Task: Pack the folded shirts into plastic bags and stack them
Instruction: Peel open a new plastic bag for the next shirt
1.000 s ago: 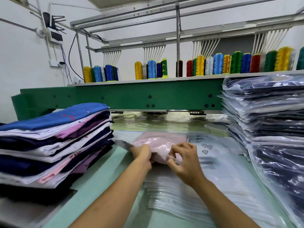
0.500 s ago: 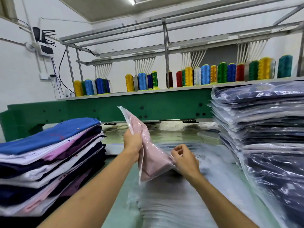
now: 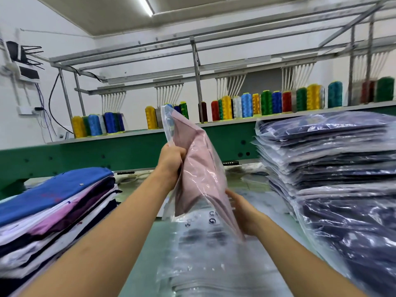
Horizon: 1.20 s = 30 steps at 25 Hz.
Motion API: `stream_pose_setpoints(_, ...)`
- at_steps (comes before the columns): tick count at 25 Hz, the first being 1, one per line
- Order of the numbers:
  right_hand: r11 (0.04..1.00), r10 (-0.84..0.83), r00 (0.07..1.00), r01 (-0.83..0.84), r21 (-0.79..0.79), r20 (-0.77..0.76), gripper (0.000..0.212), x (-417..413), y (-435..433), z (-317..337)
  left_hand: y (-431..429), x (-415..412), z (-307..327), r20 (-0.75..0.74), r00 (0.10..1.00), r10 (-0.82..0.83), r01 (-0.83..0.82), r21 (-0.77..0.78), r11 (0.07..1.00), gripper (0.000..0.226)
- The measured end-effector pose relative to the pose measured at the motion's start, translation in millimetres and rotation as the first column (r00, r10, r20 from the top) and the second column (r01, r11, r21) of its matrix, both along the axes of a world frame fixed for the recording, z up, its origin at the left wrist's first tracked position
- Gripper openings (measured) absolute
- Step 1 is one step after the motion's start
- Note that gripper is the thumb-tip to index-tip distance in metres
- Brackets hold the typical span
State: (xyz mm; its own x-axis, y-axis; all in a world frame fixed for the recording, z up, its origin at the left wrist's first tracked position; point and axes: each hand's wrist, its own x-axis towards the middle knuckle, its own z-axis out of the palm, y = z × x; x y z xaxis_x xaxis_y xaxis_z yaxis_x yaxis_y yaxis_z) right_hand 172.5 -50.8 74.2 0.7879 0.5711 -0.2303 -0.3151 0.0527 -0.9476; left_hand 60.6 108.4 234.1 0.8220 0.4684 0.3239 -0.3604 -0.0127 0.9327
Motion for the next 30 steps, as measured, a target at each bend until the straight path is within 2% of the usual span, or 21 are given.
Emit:
stream_pose_setpoints(2,0.995,-0.085,0.996,0.084,0.055,0.025,0.045,1,-8,7,3,-1,-5,0.000,1.000,0.006,-0.006,-0.005,1.000,0.044)
stream_pose_setpoints(5,0.943,-0.330,0.921,0.331,0.032,0.207,0.026,1,-35,20,5,1,-23,-0.071,0.990,0.122,-0.124,-0.024,0.992,0.022)
stream_pose_setpoints(8,0.888,-0.435,0.846,0.460,-0.009,0.308,0.032,-2,-78,32,3,15,-49,-0.168,0.968,0.187,-0.183,0.036,0.982,0.023)
stream_pose_setpoints(11,0.815,-0.498,0.772,0.572,-0.091,0.396,0.037,-7,-134,38,-12,28,-75,-0.250,0.961,0.120,-0.100,0.092,0.991,0.016)
stream_pose_setpoints(13,0.771,-0.499,0.742,0.616,-0.161,0.449,0.038,-8,-172,40,-34,37,-87,-0.298,0.953,0.058,-0.030,0.097,0.995,0.023)
stream_pose_setpoints(16,0.682,-0.509,0.696,0.685,-0.255,0.507,0.038,-8,-224,43,-79,49,-101,-0.333,0.942,-0.035,0.067,0.088,0.994,0.049)
stream_pose_setpoints(17,0.652,-0.522,0.679,0.707,-0.272,0.516,0.037,-7,-241,42,-99,53,-106,-0.336,0.939,-0.074,0.100,0.062,0.993,0.051)
stream_pose_setpoints(20,0.539,-0.564,0.597,0.790,-0.294,0.571,0.032,2,-292,38,-161,59,-114,-0.359,0.904,-0.233,0.202,-0.123,0.972,0.030)
stream_pose_setpoints(23,0.375,-0.555,0.515,0.856,-0.357,0.653,0.025,15,-338,31,-210,72,-122,-0.349,0.866,-0.357,0.311,-0.183,0.933,0.049)
stream_pose_setpoints(25,0.217,-0.453,0.510,0.859,-0.464,0.731,0.024,21,-366,29,-234,80,-128,-0.365,0.832,-0.417,0.386,-0.158,0.909,0.067)
stream_pose_setpoints(27,0.069,-0.338,0.550,0.824,-0.562,0.764,0.028,26,-391,28,-251,87,-137,-0.405,0.787,-0.466,0.458,-0.123,0.880,0.076)
stream_pose_setpoints(29,-0.006,-0.272,0.598,0.782,-0.623,0.754,0.028,33,-412,22,-263,94,-146,-0.474,0.774,-0.419,0.472,-0.008,0.881,0.072)
stream_pose_setpoints(30,-0.030,-0.256,0.618,0.764,-0.645,0.744,0.028,36,-420,17,-267,99,-152,-0.514,0.791,-0.331,0.445,0.114,0.888,0.075)
